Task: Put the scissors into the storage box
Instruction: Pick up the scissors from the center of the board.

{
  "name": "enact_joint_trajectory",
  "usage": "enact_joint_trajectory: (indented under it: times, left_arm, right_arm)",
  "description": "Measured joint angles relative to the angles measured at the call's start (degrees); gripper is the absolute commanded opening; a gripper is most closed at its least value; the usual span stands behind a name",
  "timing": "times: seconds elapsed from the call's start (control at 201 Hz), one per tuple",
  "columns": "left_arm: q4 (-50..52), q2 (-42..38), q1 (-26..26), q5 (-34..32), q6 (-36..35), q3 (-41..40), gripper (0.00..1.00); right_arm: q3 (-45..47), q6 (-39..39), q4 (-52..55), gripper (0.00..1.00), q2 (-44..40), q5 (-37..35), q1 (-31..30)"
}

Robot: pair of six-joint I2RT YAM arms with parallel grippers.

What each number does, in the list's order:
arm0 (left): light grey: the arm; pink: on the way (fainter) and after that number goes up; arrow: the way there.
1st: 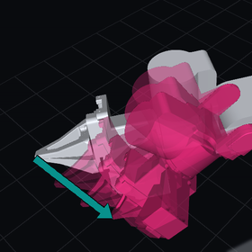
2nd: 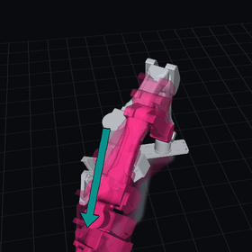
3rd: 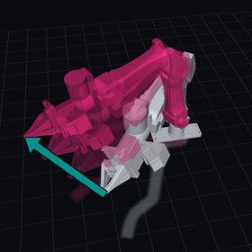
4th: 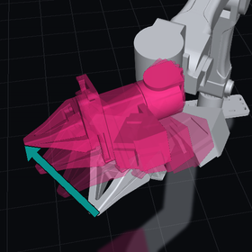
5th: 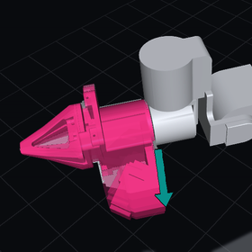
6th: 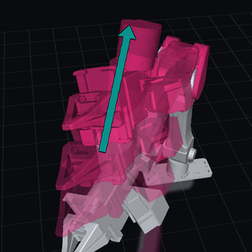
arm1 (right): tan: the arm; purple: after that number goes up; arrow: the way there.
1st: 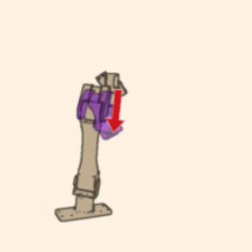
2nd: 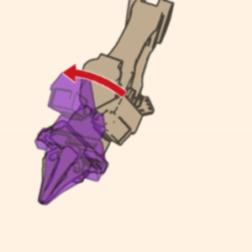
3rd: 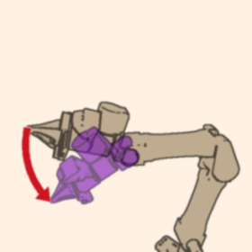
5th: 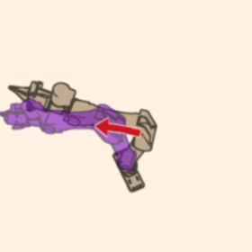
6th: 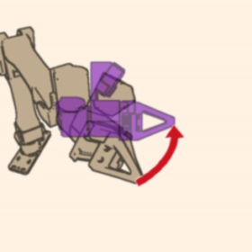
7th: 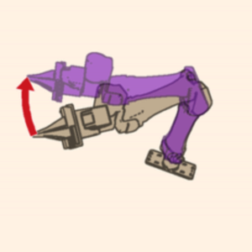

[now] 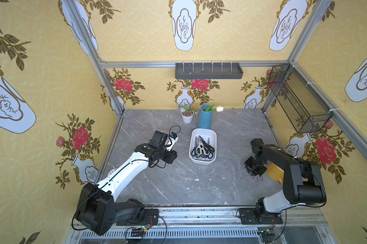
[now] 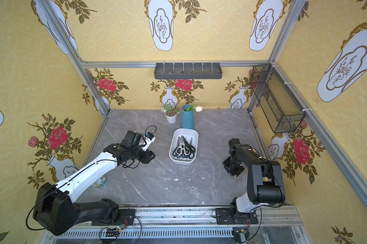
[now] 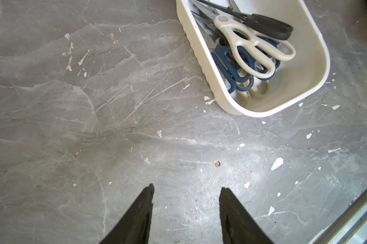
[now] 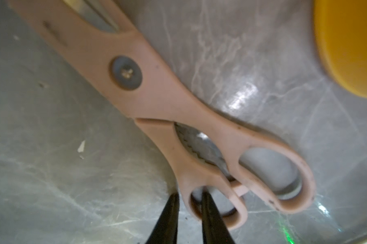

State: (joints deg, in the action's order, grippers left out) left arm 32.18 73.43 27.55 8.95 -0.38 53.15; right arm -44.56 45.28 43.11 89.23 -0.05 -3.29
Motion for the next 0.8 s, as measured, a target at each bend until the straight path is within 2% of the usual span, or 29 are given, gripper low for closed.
enact_joint_trajectory:
  times: [0.169,0.393,0.528,0.682,0.802]
  left_arm:
    - [0.0,0.24,0.0,-0.48,-0.11,0.04,0.56]
    - [-0.22,0.35,0.0,-1.49,-0.59,0.04,0.56]
    - [-0.44,0.46,0.0,-1.51,-0.68,0.04,0.56]
    - [-0.5,0.28,0.0,-1.73,-0.7,0.04,0.56]
    - [-0.9,-0.31,0.0,-1.88,-0.72,-0.15,0.56]
  right_arm:
    - [-1.2,-0.28,0.52,0.0,0.37,0.39,-1.09]
    - [-5.03,0.92,2.64,0.0,-5.25,-0.31,-8.04]
    - [-10.93,3.87,7.76,0.0,-9.64,0.31,-12.57]
    - [-20.65,8.96,11.15,0.0,-10.8,3.32,-21.31]
    - [-27.26,12.83,9.7,0.0,-5.14,8.55,-29.44]
